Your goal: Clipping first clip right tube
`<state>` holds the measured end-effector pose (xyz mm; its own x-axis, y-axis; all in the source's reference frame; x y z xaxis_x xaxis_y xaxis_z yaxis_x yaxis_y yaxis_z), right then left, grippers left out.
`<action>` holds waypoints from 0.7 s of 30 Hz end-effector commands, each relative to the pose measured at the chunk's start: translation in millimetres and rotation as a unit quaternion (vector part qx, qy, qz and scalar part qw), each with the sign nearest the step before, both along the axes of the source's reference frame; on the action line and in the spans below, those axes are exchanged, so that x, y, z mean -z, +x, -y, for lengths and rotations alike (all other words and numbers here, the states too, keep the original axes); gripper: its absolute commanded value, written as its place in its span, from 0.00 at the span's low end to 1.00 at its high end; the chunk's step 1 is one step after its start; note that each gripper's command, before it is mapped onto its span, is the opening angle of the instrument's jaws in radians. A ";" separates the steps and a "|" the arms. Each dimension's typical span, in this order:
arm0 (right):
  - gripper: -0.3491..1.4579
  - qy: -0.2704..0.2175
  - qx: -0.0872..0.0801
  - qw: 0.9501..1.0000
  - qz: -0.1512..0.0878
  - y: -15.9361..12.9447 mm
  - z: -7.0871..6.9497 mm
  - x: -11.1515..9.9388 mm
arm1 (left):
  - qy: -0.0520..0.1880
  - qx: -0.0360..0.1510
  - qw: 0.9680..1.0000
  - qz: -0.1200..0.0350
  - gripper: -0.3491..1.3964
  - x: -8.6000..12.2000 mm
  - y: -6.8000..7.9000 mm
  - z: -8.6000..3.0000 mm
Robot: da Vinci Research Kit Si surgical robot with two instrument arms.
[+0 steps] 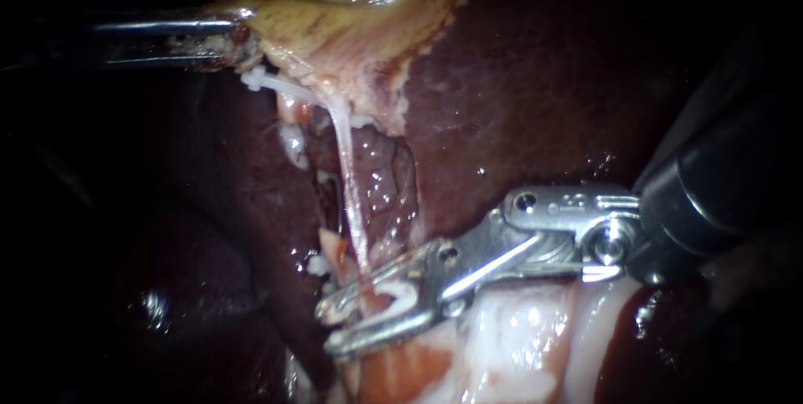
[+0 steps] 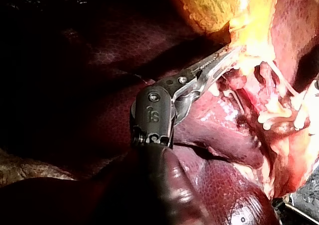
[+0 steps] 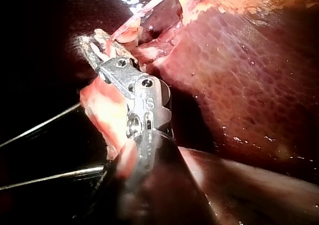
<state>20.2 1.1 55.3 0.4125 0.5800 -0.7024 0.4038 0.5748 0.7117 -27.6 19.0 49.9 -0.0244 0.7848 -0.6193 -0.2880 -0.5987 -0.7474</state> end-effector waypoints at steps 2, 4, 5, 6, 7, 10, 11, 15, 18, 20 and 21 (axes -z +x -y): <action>0.15 0.002 0.000 1.000 0.001 0.0 0.0 0.0 | 0.000 0.000 1.000 0.000 0.00 0.0 0.0 0.0; 0.14 0.007 0.001 1.000 0.005 0.0 0.0 0.0 | 0.000 0.000 1.000 0.000 0.00 0.0 0.0 0.0; 0.13 0.007 0.001 1.000 0.005 0.0 0.0 0.0 | 0.000 0.000 1.000 0.000 0.00 0.0 0.0 0.0; 0.11 0.009 0.001 1.000 0.007 -0.1 0.0 0.0 | 0.000 0.000 1.000 0.000 0.00 0.0 0.0 0.0; 0.11 0.011 0.001 1.000 0.008 -0.1 0.0 -0.1 | 0.000 0.000 1.000 0.000 0.00 0.0 0.0 0.0; 0.07 0.016 0.001 1.000 0.012 -0.2 0.0 -0.1 | 0.000 0.000 1.000 0.000 0.00 0.0 0.0 0.0; 0.05 0.019 0.001 1.000 0.013 -0.2 0.0 -0.1 | 0.000 0.000 1.000 0.000 0.00 0.0 0.0 0.0; 0.00 0.039 -0.007 0.999 0.031 -0.6 -0.1 0.0 | 0.000 0.000 1.000 0.000 0.00 0.0 0.0 0.0; 0.00 0.034 -0.008 0.999 0.039 -0.7 -0.2 0.1 | 0.000 0.000 1.000 0.000 0.00 0.0 0.0 0.0; 0.00 0.033 -0.007 0.999 0.040 -0.7 -0.2 0.1 | 0.000 0.000 1.000 0.000 0.00 0.0 0.0 0.0; 0.00 0.033 -0.007 0.999 0.040 -0.7 -0.2 0.1 | 0.000 0.000 1.000 0.000 0.00 0.0 0.0 0.0</action>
<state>19.5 1.3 55.2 0.4561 0.6313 -0.6272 0.3368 0.5299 0.7783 -27.6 19.0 49.9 -0.0244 0.7850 -0.6191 -0.2879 -0.5985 -0.7476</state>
